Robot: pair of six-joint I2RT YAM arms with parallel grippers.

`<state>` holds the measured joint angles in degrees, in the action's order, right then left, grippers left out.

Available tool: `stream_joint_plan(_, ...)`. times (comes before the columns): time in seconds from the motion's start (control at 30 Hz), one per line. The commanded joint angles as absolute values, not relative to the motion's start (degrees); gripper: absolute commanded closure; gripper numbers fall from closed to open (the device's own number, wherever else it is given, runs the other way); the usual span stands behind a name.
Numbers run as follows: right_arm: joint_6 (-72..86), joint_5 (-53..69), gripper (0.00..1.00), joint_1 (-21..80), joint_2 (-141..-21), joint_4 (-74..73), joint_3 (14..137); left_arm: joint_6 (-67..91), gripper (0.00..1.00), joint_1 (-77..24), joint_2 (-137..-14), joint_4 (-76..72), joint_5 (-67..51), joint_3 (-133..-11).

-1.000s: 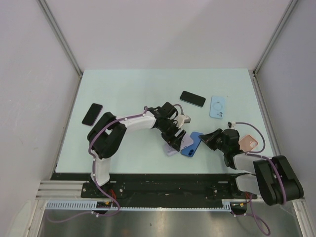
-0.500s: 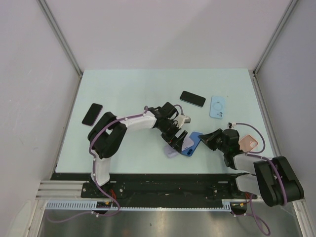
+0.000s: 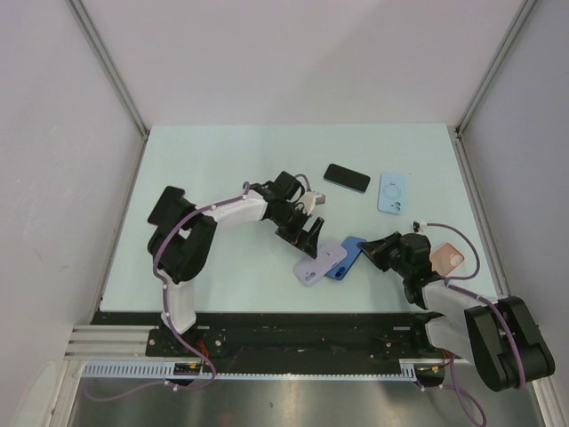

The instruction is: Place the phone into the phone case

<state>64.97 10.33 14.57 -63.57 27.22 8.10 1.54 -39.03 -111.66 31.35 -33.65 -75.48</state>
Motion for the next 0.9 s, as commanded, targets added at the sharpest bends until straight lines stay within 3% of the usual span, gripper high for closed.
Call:
stream_joint_plan(0.0,68.9,8.4,1.00,16.5,-62.9,32.3,9.1,4.3,0.00,-37.1,-104.3,30.3,-28.3,-75.3)
stream_joint_plan(0.37,74.4,4.5,1.00,21.3,-64.4,31.4,12.4,7.8,0.00,-35.8,-95.5,32.2,-10.2,-73.2)
stream_joint_plan(0.87,76.5,-1.8,1.00,30.8,-77.7,31.8,25.7,12.8,0.00,-33.4,-91.1,34.1,-2.6,-69.9)
